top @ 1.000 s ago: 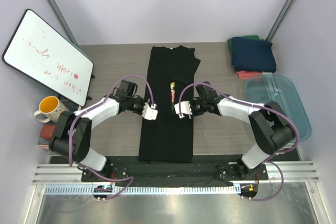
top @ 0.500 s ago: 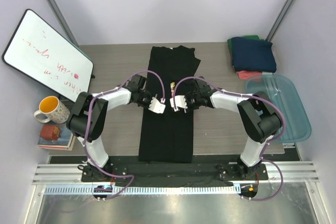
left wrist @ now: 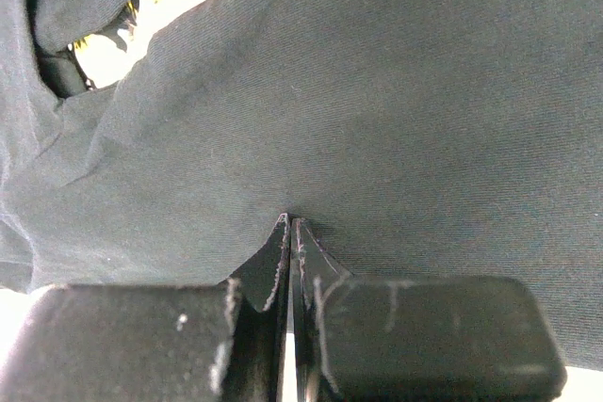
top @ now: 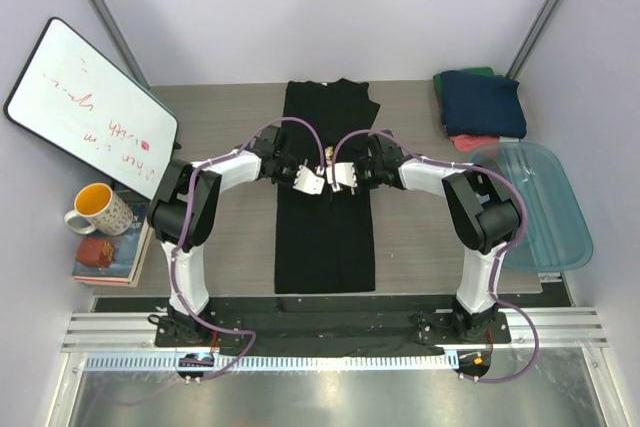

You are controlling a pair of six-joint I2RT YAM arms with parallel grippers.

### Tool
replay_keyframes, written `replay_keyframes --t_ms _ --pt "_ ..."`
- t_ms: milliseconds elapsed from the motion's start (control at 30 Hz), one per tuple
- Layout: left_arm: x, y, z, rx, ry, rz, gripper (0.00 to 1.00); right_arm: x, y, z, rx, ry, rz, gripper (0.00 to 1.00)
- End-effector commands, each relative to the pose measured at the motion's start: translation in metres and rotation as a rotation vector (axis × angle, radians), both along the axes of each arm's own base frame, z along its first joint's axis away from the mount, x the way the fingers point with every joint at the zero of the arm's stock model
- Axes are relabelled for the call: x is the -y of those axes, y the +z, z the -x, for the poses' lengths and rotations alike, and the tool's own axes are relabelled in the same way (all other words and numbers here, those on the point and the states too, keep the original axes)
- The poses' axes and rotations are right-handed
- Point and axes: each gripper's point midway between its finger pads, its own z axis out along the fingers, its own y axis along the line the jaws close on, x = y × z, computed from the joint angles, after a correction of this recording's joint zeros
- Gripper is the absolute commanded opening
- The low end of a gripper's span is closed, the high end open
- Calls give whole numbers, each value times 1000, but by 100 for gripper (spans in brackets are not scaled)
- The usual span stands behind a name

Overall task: Fold and stack the t-shirts
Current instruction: Grab the bottom of the folded rectangular tshirt with both arms

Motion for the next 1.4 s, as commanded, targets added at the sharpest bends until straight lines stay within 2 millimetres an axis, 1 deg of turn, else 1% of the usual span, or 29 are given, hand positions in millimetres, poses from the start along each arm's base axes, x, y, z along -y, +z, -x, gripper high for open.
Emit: replay_keyframes --t_ms 0,100,233,300,367,400,433,467,500,533,567,600,633,667,700,733,767,800,833,867,900,933,967,1000,1033,1067,1167,1267,1367 --pt "1 -12 -11 -10 34 -18 0 13 -14 -20 21 -28 54 1" --pt "-1 -16 -24 3 65 -37 0 14 -12 -27 33 -31 55 1" --pt "5 -1 -41 48 122 9 0 12 -3 -26 45 -24 43 1" --pt "9 18 -49 93 151 60 0 13 6 -22 56 -25 38 7" --pt "9 30 -48 118 172 93 5 14 13 -19 64 -27 32 24" --pt "9 49 -49 150 180 119 9 13 26 -18 85 -28 18 30" --pt "7 54 -44 154 186 124 15 14 33 -17 90 -35 8 40" --pt "5 61 -42 162 198 132 20 15 39 -14 89 -40 -2 44" --pt "1 80 -35 184 211 154 26 14 47 -12 93 -43 -15 47" --pt "-1 89 -30 194 216 164 38 16 65 -6 103 -44 -30 53" --pt "-5 97 -25 209 221 168 41 15 71 1 94 -29 -45 56" --pt "-12 116 -10 239 223 181 43 15 80 8 99 -22 -54 59" --pt "-15 123 -1 247 218 188 43 17 98 20 112 -6 -65 65" --pt "-18 133 11 258 204 198 43 20 100 33 103 15 -68 67" --pt "-24 118 35 198 173 176 42 23 102 44 101 38 -61 69" --pt "-28 143 50 258 137 196 42 30 113 62 108 63 -49 72" --pt "-30 145 64 262 108 200 42 37 100 79 110 118 -8 74" --pt "-36 126 86 220 80 180 42 41 97 91 109 141 -1 75" --pt "-34 143 102 274 18 213 45 49 92 111 113 158 9 78" --pt "-35 138 115 266 -9 216 47 54 86 120 129 193 33 79" --pt "-39 121 132 240 -31 211 51 59 81 129 143 221 51 81" --pt "-35 126 146 259 -85 247 52 66 63 146 108 248 76 81" --pt "-34 122 155 285 -140 240 54 68 64 151 142 286 87 81" --pt "-35 106 168 263 -171 237 54 68 60 158 138 308 85 81" --pt "-32 107 178 276 -211 258 54 72 51 169 108 325 92 81" --pt "-33 93 189 275 -255 245 54 72 50 173 125 356 95 81" --pt "-31 77 213 278 -361 246 53 74 41 194 100 430 97 81" --pt "-32 57 233 260 -447 239 52 75 31 214 99 522 103 81" --pt "-28 50 245 253 -524 253 51 73 26 225 119 589 94 81"
